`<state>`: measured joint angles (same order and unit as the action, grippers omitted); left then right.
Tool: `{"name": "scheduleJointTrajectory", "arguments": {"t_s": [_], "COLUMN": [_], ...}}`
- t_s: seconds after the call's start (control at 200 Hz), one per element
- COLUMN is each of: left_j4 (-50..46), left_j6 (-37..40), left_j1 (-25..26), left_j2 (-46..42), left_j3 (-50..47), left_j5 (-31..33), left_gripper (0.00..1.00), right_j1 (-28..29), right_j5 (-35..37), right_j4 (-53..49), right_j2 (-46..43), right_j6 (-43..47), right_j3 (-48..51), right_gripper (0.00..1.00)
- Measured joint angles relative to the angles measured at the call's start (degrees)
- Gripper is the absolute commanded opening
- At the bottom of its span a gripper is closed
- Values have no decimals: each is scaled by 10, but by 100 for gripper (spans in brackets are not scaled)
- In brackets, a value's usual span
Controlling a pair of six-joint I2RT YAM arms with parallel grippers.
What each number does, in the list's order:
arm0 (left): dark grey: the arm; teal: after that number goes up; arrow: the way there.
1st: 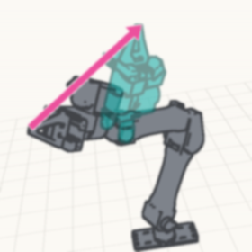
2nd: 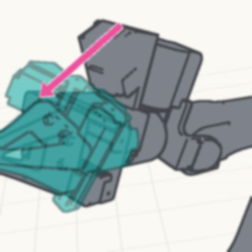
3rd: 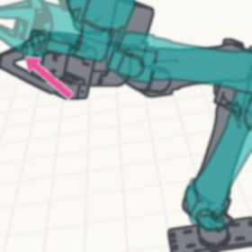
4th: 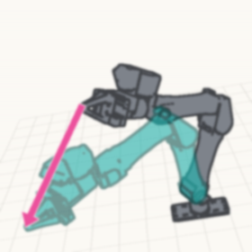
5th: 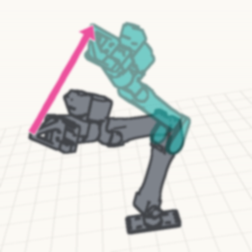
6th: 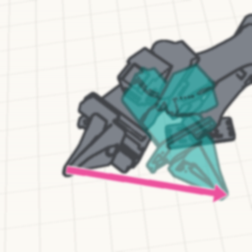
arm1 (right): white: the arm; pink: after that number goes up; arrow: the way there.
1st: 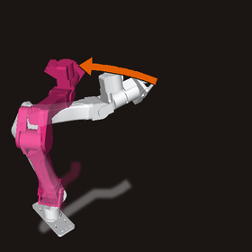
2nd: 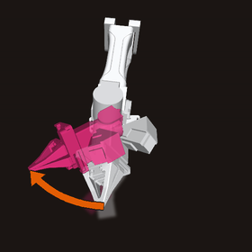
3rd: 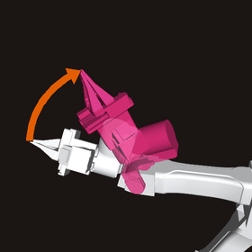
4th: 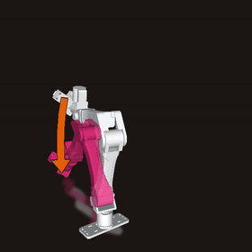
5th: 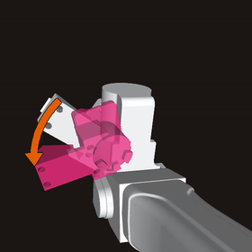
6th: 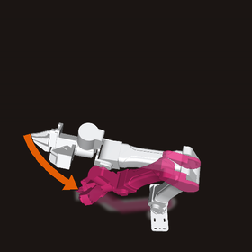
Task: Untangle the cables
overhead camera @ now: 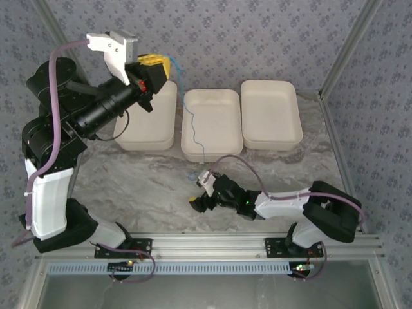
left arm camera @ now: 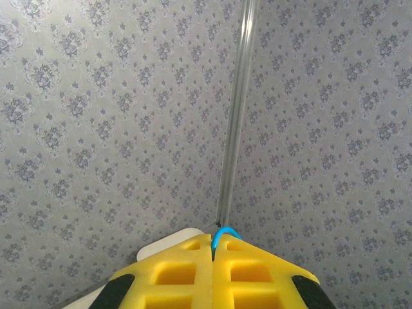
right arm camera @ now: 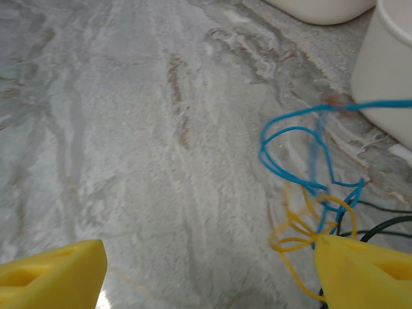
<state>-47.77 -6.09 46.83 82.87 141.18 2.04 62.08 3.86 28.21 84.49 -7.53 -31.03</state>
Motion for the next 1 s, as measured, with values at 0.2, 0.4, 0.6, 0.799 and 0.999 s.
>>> {"name": "scheduleJointTrajectory", "arguments": {"t_s": [0.2,0.4,0.6,0.799,0.999], "left_j4": [0,-3,-4,-5,-11], "left_j6": [8,25,29,38,42], "left_j1": [-19,-37,-44,-49,-56], "left_j2": [3,5,3,1,-3], "left_j3": [0,10,-2,-14,-14], "left_j5": [10,28,33,37,43], "left_gripper": [0,0,0,0,0], "right_j1": [8,29,33,35,33], "right_j5": [48,68,77,74,73], "right_j4": [44,49,53,46,33], "right_j2": [21,34,111,188,235], "right_j6": [4,11,19,25,15], "right_j3": [-12,-34,-97,-156,-201], "right_gripper": [84,85,85,82,68]}}
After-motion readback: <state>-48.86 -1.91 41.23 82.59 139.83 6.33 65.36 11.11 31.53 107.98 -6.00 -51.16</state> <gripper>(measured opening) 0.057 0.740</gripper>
